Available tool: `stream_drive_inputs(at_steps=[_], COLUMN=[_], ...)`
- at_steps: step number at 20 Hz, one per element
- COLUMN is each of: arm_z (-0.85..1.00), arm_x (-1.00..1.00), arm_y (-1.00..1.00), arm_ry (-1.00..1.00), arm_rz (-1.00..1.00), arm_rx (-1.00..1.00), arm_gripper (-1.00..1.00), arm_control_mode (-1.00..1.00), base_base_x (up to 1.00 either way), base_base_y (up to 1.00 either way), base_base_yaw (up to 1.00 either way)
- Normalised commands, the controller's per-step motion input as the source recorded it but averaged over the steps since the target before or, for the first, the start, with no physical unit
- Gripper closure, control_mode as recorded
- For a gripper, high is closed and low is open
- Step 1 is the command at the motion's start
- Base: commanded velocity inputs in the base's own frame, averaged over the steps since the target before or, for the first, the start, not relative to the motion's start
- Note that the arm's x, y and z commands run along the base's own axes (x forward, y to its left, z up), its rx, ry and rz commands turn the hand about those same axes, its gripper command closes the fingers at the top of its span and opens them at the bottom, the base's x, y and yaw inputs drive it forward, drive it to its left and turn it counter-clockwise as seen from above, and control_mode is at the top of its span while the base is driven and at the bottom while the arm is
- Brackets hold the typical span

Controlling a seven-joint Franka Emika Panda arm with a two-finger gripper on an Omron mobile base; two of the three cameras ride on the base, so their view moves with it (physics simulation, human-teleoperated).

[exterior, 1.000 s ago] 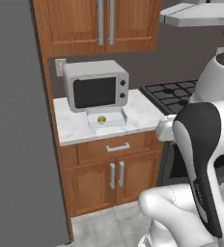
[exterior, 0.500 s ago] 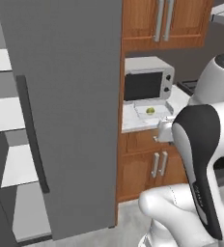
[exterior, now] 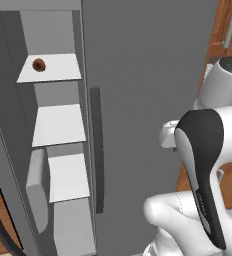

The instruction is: Take the lemon and potato out of the freezer and place them in the tupperware container on the counter. Then put the tupperware containing the vegetables back in the freezer.

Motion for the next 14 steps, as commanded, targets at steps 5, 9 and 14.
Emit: stream_drive_inputs(at_steps=[5,9,14], arm_z=[0.00,0.00,0.00], arm_x=[0.00,0.00,0.00], arm_y=[0.00,0.00,0.00], arm_ry=[0.00,0.00,0.00], arm_rz=[0.00,0.00,0.00], arm_rx=[0.00,0.00,0.00], arm_gripper=[-1.00,-1.00,-1.00], arm_control_mode=[1.00,1.00,1.00], base_base_x=[0.70,0.45,0.23], base_base_y=[0.20,0.30,0.51], base_base_yaw=[0.05,0.00,0.00])
